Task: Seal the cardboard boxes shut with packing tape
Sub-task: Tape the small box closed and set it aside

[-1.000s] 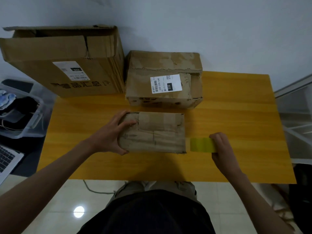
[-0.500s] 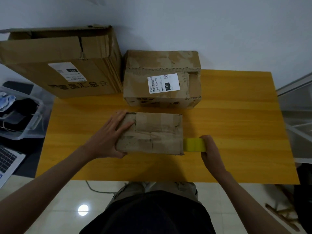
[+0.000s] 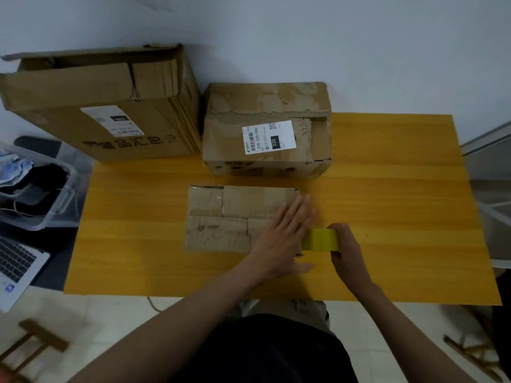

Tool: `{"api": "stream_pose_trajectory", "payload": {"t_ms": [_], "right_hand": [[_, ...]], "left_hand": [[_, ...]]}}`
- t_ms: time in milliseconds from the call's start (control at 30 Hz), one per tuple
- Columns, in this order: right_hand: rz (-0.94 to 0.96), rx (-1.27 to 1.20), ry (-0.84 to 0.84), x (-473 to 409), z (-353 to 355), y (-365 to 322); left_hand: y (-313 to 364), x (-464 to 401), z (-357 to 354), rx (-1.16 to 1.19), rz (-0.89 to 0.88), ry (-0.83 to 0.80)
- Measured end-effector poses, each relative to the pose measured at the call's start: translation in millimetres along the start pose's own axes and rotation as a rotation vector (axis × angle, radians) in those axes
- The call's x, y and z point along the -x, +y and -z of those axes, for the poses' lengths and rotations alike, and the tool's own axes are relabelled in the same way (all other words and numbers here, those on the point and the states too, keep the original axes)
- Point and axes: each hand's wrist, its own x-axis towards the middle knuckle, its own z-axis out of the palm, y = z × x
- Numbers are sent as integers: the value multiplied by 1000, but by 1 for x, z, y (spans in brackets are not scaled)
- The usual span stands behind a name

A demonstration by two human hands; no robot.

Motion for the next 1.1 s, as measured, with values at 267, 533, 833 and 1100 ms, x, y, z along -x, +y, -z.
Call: {"api": "stream_pose_trajectory", "payload": {"t_ms": [267,533,833,1100], "right_hand": [[-8,-43,7,3,-2,-2],[-52,-157,230,-2,3,-21],[276,-343,491,-39,62,-152],[293,-114,62,-28,-12,-185]], "left_hand": [[3,-48,46,-242,173,-411],[-16,-31,68,-193,14,-273],[-71,19,135,306,-183,262],[-118,79,76,418,-129,218]]}}
